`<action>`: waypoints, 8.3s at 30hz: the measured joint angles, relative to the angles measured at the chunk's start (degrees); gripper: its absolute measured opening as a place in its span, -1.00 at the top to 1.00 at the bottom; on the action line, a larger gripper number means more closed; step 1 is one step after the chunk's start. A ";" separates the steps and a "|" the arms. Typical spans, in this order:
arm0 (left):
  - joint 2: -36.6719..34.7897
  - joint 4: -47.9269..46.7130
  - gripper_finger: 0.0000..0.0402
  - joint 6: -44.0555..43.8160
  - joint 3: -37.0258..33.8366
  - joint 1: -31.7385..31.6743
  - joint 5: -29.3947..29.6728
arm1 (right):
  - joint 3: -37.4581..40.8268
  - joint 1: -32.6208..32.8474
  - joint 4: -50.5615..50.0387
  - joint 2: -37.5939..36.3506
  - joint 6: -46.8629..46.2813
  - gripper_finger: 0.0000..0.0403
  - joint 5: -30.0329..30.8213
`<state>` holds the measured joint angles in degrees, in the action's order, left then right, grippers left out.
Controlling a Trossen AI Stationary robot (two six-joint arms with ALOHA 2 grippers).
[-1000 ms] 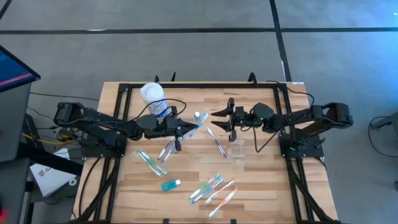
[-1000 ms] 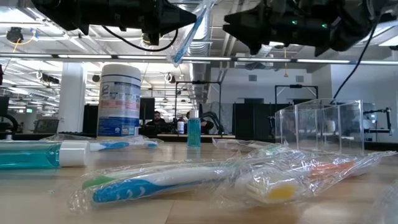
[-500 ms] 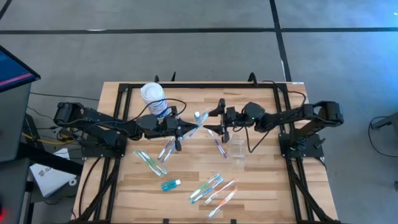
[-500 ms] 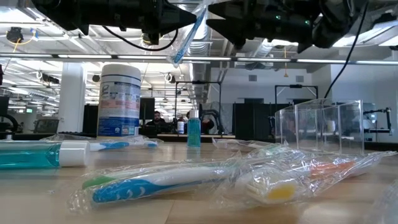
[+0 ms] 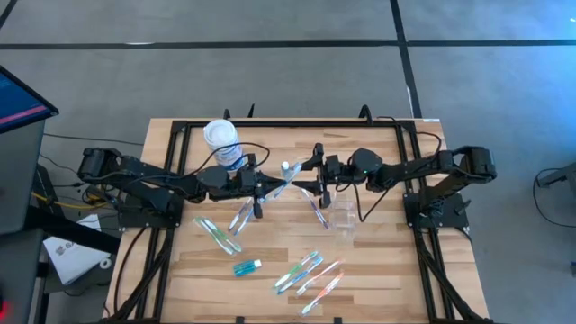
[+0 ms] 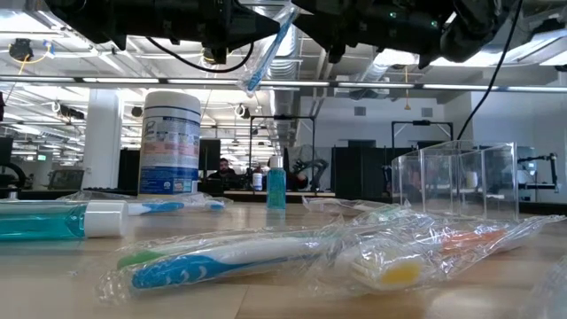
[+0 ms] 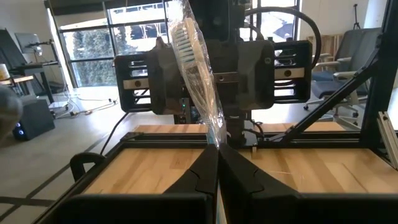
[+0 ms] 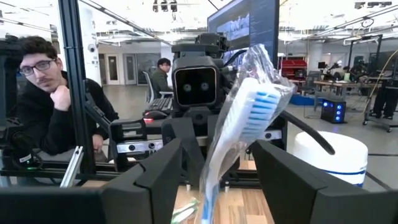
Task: Pick & Place toothbrushing station
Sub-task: Put the blue toothbrush into the transparent organizer, then put the purple toothbrush into the transparent organizer
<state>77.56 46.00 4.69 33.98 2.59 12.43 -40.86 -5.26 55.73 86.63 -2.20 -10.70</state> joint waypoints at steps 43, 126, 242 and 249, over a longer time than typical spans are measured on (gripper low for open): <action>-0.04 -2.40 0.64 -0.46 0.00 0.14 6.25 | 0.11 -0.52 -13.00 -5.26 1.55 0.99 1.60; -0.04 -5.14 0.71 -1.11 0.00 0.87 6.19 | 27.45 15.06 -48.25 -47.82 -21.36 0.75 39.16; -7.65 -71.73 0.36 -54.31 0.02 6.67 6.72 | 24.35 22.27 -50.52 -54.47 -12.63 0.41 45.00; -3.14 -71.65 0.29 -54.66 0.00 6.67 7.64 | 24.35 22.27 -50.50 -54.46 -12.62 0.41 45.00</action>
<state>74.42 -25.65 -49.97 33.98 9.26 20.07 -16.51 17.02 5.23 32.17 -14.82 34.30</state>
